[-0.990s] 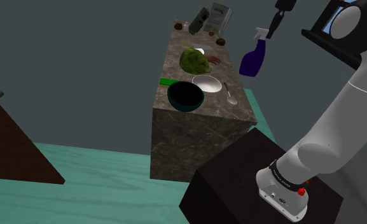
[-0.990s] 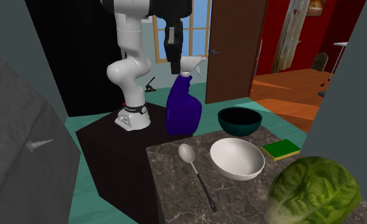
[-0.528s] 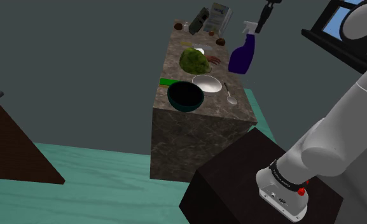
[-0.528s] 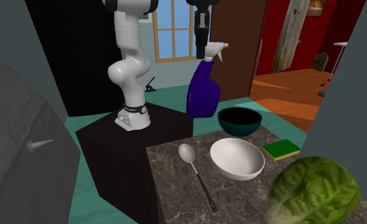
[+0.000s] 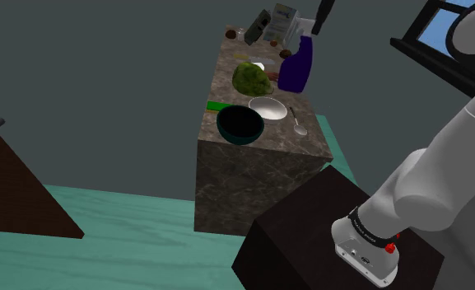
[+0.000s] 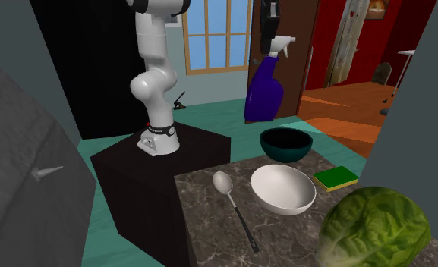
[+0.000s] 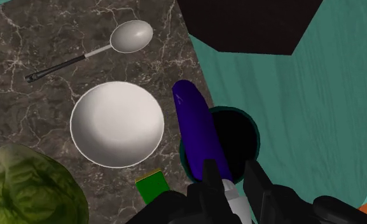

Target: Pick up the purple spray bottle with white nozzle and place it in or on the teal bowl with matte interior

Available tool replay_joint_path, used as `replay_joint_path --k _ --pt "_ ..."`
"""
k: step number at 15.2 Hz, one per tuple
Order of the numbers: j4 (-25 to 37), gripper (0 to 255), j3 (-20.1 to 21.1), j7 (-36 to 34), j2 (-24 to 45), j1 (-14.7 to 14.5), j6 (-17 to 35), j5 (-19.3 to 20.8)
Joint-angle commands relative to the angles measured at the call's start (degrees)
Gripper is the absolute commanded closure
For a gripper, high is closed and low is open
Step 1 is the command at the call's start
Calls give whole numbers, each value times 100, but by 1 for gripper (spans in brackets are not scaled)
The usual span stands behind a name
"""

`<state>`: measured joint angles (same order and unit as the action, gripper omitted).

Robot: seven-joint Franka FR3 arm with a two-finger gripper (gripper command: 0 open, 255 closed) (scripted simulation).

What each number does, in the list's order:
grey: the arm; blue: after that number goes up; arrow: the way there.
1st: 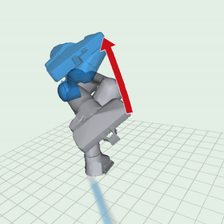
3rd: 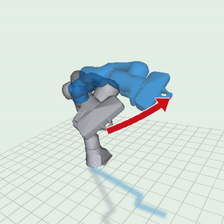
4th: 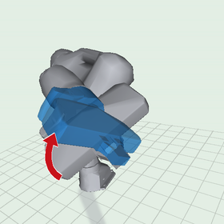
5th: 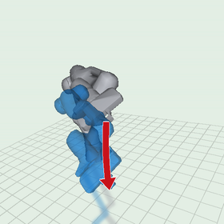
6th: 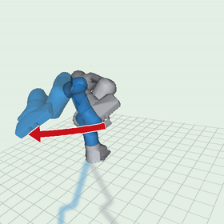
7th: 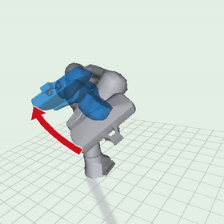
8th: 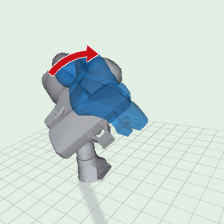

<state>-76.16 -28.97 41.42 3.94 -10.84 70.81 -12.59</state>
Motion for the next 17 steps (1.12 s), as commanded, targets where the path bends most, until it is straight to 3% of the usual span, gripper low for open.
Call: replay_joint_path --k 1,8,13,17 --pt "164 255 120 -308 38 -139 -71 -64" --pt "1039 255 471 -1244 480 -526 -354 -375" --pt "2291 255 687 -1956 1197 -688 -779 -756" --pt "1398 255 703 -1895 817 -883 -247 -537"
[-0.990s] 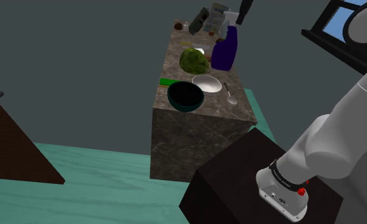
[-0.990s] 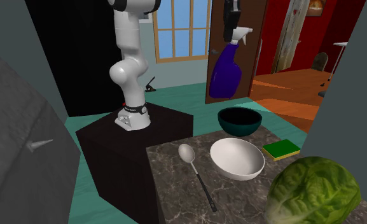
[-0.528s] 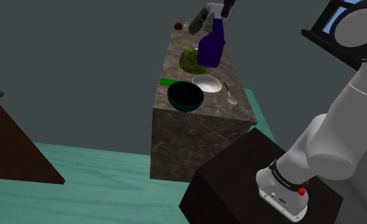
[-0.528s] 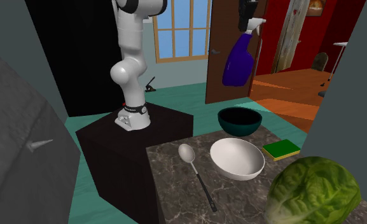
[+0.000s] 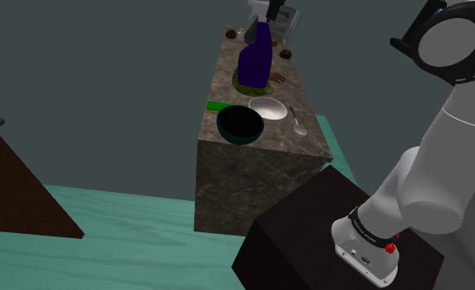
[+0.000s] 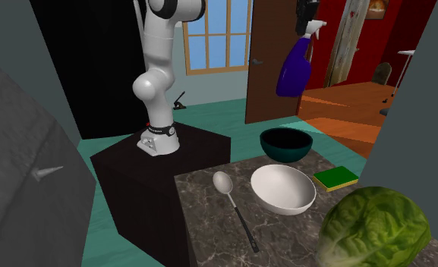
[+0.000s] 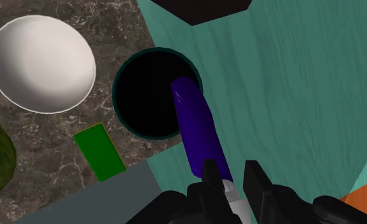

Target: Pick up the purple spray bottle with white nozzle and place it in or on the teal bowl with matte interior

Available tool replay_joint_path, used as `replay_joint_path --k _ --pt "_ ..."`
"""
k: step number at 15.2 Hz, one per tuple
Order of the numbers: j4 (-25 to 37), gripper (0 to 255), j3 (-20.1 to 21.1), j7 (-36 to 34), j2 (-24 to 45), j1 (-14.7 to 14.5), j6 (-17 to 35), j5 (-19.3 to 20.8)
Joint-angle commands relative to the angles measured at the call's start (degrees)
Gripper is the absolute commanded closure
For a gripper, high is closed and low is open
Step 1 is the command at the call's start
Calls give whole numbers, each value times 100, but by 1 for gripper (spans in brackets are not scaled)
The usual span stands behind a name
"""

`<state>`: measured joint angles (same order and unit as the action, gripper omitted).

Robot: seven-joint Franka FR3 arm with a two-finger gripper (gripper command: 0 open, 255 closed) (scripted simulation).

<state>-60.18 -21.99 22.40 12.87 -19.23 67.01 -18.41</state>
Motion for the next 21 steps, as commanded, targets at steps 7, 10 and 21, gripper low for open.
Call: replay_joint_path --k 7,10,21 --pt "-1354 255 48 78 -508 -224 888 270" --pt "-1761 255 65 105 -638 -270 1175 333" --pt "-2988 255 113 216 -937 -363 2122 460"
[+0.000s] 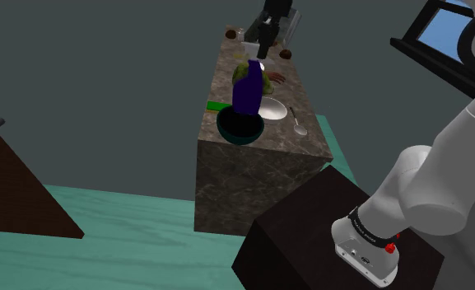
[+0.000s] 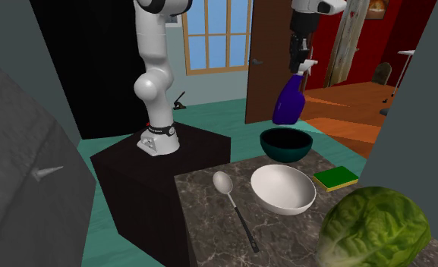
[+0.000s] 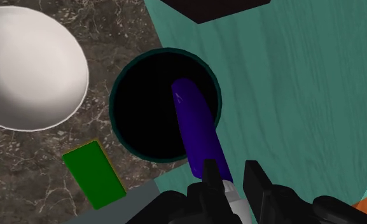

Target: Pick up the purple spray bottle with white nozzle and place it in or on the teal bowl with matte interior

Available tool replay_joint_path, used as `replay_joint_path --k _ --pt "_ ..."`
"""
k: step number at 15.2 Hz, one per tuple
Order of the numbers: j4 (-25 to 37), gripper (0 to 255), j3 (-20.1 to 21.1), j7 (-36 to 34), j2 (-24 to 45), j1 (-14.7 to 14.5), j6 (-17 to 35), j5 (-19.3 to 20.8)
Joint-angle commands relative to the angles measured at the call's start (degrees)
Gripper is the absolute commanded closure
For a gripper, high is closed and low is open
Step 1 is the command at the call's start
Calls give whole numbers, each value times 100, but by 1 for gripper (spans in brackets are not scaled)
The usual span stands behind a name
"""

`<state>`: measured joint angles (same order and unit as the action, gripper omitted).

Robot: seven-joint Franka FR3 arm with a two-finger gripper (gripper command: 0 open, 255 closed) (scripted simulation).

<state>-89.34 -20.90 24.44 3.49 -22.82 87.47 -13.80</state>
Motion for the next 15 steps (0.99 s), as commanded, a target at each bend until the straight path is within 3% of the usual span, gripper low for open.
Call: replay_joint_path --k 1,8,15 --pt "-168 255 6 23 -15 -9 158 5" --pt "-759 255 23 108 -80 -33 682 22" --pt "-759 255 23 108 -80 -33 682 22"
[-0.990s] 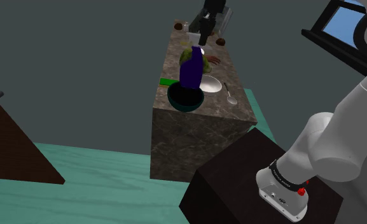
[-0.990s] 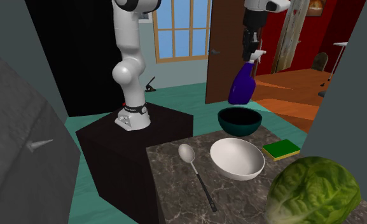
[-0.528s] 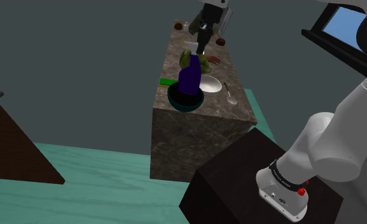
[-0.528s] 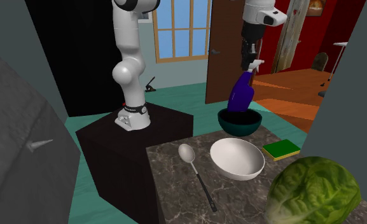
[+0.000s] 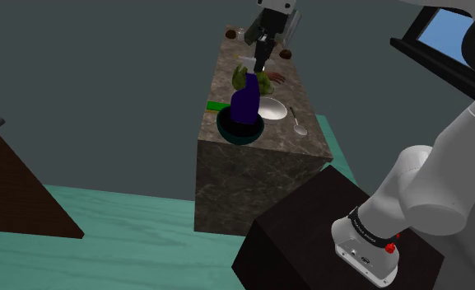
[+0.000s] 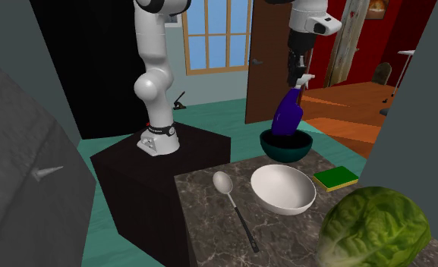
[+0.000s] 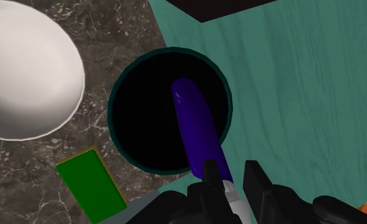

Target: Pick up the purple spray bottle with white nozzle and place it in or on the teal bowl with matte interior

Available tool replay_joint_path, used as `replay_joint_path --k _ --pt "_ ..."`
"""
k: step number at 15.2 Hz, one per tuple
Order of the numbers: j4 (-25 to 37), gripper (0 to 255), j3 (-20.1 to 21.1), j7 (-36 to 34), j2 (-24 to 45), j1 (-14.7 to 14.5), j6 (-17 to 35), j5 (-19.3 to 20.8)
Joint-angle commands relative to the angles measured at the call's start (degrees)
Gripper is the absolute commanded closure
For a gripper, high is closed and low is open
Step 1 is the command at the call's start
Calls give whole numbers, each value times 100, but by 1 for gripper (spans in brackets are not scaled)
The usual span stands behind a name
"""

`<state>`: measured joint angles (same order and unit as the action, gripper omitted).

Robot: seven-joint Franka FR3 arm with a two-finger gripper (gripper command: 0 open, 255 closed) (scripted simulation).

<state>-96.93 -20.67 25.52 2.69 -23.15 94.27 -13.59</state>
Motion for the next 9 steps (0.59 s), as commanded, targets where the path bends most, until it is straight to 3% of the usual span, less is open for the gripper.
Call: replay_joint_path --k 1,6,9 --pt "0 0 0 0 -1 0 1 0" --pt "0 0 0 0 -1 0 1 0" --pt "737 0 -67 8 146 85 -616 -40"
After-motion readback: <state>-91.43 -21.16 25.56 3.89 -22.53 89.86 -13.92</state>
